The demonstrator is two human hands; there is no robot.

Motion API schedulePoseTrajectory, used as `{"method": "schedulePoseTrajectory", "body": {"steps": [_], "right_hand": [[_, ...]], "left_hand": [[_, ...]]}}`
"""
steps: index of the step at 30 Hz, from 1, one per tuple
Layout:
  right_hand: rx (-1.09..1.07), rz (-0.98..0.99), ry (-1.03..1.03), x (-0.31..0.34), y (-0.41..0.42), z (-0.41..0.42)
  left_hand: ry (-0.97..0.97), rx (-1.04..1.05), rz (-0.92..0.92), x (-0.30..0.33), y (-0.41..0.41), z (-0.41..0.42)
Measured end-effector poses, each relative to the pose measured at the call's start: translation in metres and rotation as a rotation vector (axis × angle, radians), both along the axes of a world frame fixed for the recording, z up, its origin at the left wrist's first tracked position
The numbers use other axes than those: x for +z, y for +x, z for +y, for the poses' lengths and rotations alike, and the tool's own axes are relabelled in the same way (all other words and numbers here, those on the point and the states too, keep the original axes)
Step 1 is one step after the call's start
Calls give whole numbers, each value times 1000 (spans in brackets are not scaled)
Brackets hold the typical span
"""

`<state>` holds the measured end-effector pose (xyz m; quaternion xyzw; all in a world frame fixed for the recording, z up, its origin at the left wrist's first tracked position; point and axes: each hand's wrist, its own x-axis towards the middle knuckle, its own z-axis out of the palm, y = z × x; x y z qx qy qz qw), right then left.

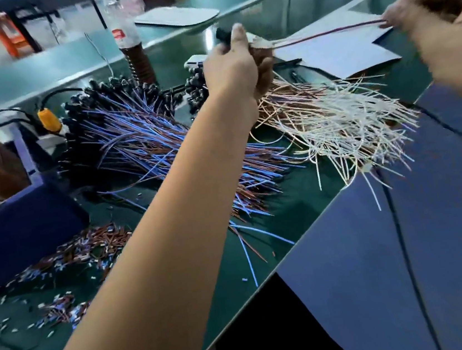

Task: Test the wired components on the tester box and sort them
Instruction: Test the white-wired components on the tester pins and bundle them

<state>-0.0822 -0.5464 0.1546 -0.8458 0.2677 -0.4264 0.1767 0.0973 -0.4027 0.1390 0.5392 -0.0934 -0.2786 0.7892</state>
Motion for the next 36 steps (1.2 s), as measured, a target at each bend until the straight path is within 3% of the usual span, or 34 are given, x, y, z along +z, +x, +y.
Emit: {"method": "schedulePoseTrajectory", "body": {"steps": [3, 7, 11, 13, 16, 20, 23, 31, 36], "right_hand": [[-131, -11, -127, -26, 11, 4], [-138, 135, -41, -80, 39, 6], [-43, 724, 58, -123, 59, 2], [-34, 871, 10, -130, 62, -4], [-40, 878, 48, -125, 63, -10], [-78, 756, 9, -115, 78, 0], [-36, 839, 30, -114, 89, 9], [26, 768, 86, -115, 86, 0], [118, 755, 183, -94, 76, -3]], "left_hand": [[155, 23, -50, -16, 8, -12], [150, 22, 39, -36, 15, -20], [123, -24, 122, -56, 21, -23], [193, -24, 61, -61, 20, -23], [437, -1, -111, -62, 24, -25], [469, -132, -142, -58, 28, -23], [496, -159, -195, -60, 32, -24], [346, 33, 10, -57, 60, -6], [374, -71, 26, -57, 61, 4]]}}
